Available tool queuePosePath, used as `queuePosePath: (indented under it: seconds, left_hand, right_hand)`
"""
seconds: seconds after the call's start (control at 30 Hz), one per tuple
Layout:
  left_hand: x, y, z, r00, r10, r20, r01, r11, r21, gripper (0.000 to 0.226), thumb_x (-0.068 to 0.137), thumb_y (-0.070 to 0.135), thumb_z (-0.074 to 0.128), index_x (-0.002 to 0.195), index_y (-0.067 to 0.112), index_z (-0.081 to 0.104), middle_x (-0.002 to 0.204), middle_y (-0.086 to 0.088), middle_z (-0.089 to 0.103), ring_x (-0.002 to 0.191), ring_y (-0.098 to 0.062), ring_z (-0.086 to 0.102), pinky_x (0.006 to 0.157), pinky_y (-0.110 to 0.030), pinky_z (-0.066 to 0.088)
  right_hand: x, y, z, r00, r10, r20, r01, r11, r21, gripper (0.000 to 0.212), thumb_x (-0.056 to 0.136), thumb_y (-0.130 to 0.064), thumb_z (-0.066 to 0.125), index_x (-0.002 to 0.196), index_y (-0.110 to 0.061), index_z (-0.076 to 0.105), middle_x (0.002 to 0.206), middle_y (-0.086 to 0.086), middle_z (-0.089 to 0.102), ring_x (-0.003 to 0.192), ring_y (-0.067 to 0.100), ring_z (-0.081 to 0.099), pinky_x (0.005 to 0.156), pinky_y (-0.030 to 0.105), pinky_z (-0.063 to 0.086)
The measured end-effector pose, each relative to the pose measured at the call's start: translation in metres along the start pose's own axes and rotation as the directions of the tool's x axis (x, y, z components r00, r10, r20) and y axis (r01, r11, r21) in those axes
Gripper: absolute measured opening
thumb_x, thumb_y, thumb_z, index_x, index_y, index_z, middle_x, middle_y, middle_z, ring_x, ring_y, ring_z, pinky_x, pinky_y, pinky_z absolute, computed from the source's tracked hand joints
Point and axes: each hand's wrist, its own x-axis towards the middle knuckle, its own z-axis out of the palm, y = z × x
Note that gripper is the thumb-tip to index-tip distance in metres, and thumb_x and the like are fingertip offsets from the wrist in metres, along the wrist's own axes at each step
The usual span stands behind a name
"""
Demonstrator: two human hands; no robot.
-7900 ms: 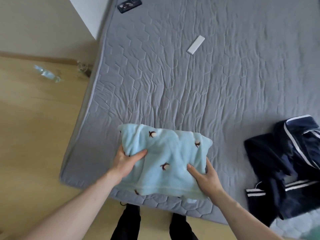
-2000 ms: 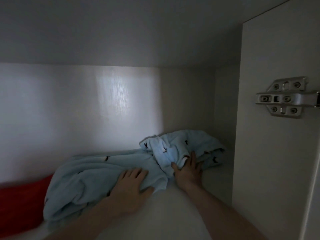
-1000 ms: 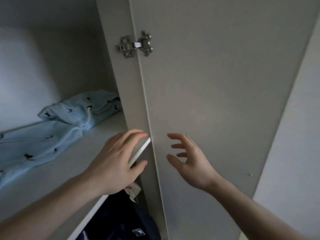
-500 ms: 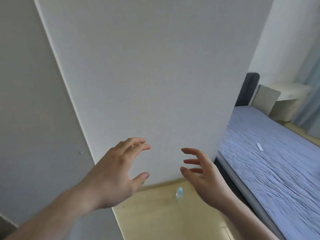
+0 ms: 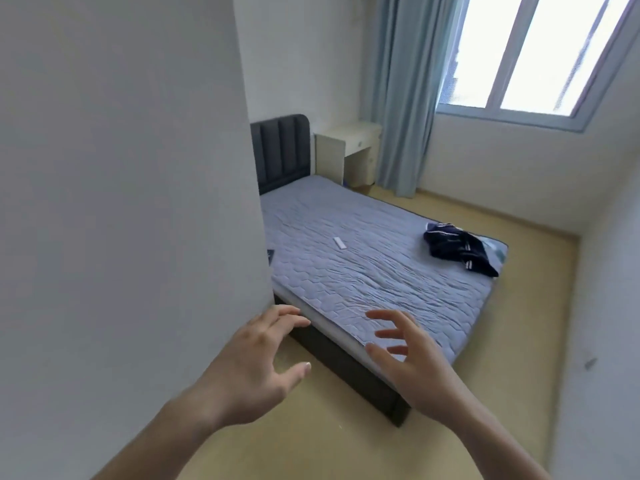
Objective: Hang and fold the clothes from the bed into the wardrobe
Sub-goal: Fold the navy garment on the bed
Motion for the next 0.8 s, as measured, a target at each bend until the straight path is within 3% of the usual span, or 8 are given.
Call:
queuePosePath:
  seconds: [0.1, 0.27, 0.37, 0.4, 0.8]
  left_hand:
    - [0.063, 0.013, 0.027, 0.996, 0.082, 0.036, -0.081, 0.996, -0.034, 0.057, 0.085, 0.060, 0.059, 0.138, 0.043, 0.049, 0.143, 0.034, 0.033, 0.134, 0.008, 0.036, 0.116, -0.021, 0.032]
    - [0.171, 0.030, 0.072, 0.983, 0.162, 0.090, -0.153, 0.983, -0.098, 0.056, 0.085, 0.060, 0.062, 0.137, 0.044, 0.049, 0.143, 0.034, 0.034, 0.135, 0.009, 0.036, 0.111, -0.014, 0.027]
    - [0.219, 0.037, 0.089, 0.973, 0.206, 0.102, -0.192, 0.973, -0.131, 0.054, 0.087, 0.057, 0.065, 0.137, 0.043, 0.050, 0.143, 0.033, 0.035, 0.135, 0.008, 0.037, 0.112, -0.019, 0.033]
    - [0.268, 0.048, 0.108, 0.964, 0.234, 0.125, -0.212, 0.963, -0.168, 0.054, 0.087, 0.057, 0.065, 0.137, 0.043, 0.050, 0.143, 0.032, 0.036, 0.134, 0.008, 0.037, 0.112, -0.020, 0.034]
    - [0.483, 0.153, 0.209, 0.855, 0.419, 0.306, -0.383, 0.908, -0.171, 0.054, 0.090, 0.055, 0.065, 0.139, 0.039, 0.050, 0.146, 0.023, 0.039, 0.132, -0.002, 0.044, 0.111, -0.024, 0.037]
  right_hand:
    - [0.015, 0.035, -0.042, 0.996, 0.045, -0.083, -0.047, 0.998, -0.028, 0.035, 0.095, -0.038, 0.067, 0.119, -0.059, 0.053, 0.127, -0.035, 0.050, 0.115, -0.012, 0.054, 0.091, 0.020, 0.050]
    - [0.052, 0.083, -0.104, 0.972, 0.123, -0.201, -0.132, 0.991, -0.032, 0.036, 0.094, -0.034, 0.070, 0.117, -0.057, 0.056, 0.127, -0.033, 0.051, 0.114, -0.009, 0.056, 0.092, 0.024, 0.051]
    - [0.072, 0.096, -0.131, 0.958, 0.171, -0.230, -0.191, 0.979, -0.068, 0.033, 0.093, -0.030, 0.072, 0.117, -0.049, 0.059, 0.126, -0.029, 0.053, 0.112, -0.007, 0.058, 0.093, 0.028, 0.054]
    - [0.093, 0.118, -0.159, 0.942, 0.200, -0.268, -0.225, 0.972, -0.063, 0.033, 0.093, -0.029, 0.072, 0.117, -0.048, 0.059, 0.127, -0.028, 0.054, 0.111, -0.006, 0.058, 0.093, 0.028, 0.054]
    - [0.143, 0.230, -0.295, 0.827, 0.371, -0.423, -0.411, 0.912, -0.002, 0.034, 0.094, -0.028, 0.071, 0.121, -0.044, 0.058, 0.127, -0.026, 0.054, 0.109, -0.007, 0.059, 0.090, 0.020, 0.052]
